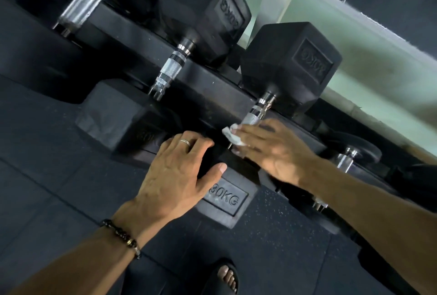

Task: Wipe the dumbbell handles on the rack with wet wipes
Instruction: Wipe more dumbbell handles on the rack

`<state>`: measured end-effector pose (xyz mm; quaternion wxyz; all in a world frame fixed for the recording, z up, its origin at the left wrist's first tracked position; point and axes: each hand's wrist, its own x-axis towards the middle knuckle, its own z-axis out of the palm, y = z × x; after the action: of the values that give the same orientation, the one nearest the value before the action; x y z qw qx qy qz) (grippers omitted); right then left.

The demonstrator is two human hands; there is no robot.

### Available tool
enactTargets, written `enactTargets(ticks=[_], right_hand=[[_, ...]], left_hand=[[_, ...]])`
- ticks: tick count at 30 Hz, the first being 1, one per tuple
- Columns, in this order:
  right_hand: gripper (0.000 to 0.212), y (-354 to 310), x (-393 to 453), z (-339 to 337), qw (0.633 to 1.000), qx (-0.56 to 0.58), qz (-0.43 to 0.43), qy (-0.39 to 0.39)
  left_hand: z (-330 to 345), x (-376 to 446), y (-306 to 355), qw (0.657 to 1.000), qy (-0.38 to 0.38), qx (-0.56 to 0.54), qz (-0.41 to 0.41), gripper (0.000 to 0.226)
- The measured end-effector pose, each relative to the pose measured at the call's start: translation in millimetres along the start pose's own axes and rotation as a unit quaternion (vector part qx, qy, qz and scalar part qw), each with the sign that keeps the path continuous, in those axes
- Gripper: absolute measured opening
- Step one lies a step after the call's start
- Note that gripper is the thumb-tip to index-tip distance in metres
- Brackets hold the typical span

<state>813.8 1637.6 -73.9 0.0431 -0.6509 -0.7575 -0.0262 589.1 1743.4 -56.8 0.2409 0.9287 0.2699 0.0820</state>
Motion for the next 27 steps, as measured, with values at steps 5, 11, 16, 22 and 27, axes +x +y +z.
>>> enactTargets(ticks=[5,11,16,22,27], right_hand=[[0.029,24.1,9.9,-22.0,0.990,-0.118,0.073,0.039],[0.012,-28.4,0.7,-28.9,0.801,0.248,0.495,0.227],[0.004,-19.9,51.9,-27.1,0.518,0.390,0.685,0.331],[0.010,-48.5,43.3,-21.6,0.623,0.369,0.673,0.151],[0.014,-22.9,56.2,-26.2,0.548,0.397,0.682,0.278]], left_hand=[[-0.3,1.6,-1.6,1.000,0.010,-0.002,0.007,0.047],[-2.1,1.0,2.3,1.000,-0.006,-0.001,-0.007,0.052],[-2.4,3.5,-1.1,1.000,-0.007,-0.005,0.003,0.052],[-0.9,5.3,-1.6,1.000,-0.003,-0.017,0.012,0.051],[-1.0,6.6,-4.3,1.000,0.000,-0.011,0.025,0.049]])
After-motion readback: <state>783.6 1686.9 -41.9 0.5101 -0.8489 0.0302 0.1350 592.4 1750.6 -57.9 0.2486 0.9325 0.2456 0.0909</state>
